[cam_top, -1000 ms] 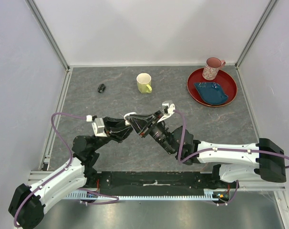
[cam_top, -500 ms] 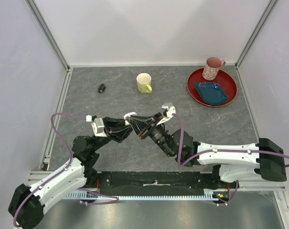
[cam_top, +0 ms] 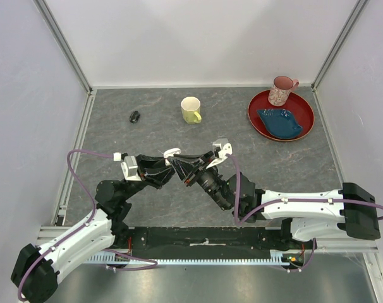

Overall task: Insert the wireless bluetooth earbuds into the charging case
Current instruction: Place the earbud in the charging case.

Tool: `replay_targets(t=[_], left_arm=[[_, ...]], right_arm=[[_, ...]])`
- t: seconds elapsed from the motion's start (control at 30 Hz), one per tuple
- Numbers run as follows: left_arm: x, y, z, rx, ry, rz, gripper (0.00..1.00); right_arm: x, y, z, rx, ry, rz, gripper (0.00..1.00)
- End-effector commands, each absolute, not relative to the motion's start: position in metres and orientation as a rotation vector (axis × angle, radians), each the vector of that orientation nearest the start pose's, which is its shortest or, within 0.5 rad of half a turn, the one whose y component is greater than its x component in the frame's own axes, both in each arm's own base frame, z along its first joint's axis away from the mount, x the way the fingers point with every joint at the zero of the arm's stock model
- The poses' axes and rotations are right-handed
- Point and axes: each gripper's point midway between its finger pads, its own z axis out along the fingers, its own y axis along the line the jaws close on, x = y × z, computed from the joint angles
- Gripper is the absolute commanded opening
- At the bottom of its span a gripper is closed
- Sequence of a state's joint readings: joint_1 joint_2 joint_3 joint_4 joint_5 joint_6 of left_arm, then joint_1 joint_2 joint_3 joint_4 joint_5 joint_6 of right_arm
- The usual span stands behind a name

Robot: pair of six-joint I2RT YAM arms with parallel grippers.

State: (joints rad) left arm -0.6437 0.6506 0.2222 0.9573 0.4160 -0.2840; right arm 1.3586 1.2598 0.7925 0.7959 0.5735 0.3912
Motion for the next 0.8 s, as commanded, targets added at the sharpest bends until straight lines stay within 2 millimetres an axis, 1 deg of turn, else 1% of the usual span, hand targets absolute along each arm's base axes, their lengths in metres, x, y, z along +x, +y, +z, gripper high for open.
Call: replay_targets(t=[0.0,0.07,0.1,0.13,0.23,0.33,0.43,0.5,0.63,0.77], left_arm=[[0.167,-0.22,0.341,0.519,0.881,-1.041,0.02],[0.167,-0.22,0.341,0.52,0.884,-1.039,0.02],[0.167,-0.221,0.341,0.522,0.885,-1.039,0.02],[0.167,-0.221,0.34,0.526,0.886,-1.038,0.02],[0.168,-0.222,0.339,0.533,0.892,-1.034,0.02],[0.167,-0.222,0.339,0.535,0.889,-1.033,0.02],[0.167,-0.221,0.338,0.533,0.894,-1.031,0.02],[0.167,-0.221,0.339,0.533,0.892,-1.029,0.02],[0.167,-0.221,0.337,0.535,0.898,-1.028,0.02],[0.167,-0.222,0.337,0.543,0.9,-1.031,0.02]], right_arm=[[0.167,0.391,0.333,-0.178,1.429,1.064,0.0],[0.168,0.391,0.332,-0.186,1.442,1.053,0.02],[0.167,0.392,0.332,-0.189,1.447,1.053,0.08],[0.167,0.392,0.333,-0.183,1.452,1.055,0.1],[0.167,0.391,0.332,-0.189,1.462,1.045,0.12],[0.168,0.388,0.334,-0.18,1.462,1.037,0.16],[0.169,0.387,0.336,-0.175,1.461,1.035,0.17],[0.169,0.386,0.337,-0.172,1.461,1.034,0.21],[0.169,0.386,0.339,-0.168,1.46,1.035,0.24],[0.169,0.386,0.341,-0.165,1.454,1.043,0.32]])
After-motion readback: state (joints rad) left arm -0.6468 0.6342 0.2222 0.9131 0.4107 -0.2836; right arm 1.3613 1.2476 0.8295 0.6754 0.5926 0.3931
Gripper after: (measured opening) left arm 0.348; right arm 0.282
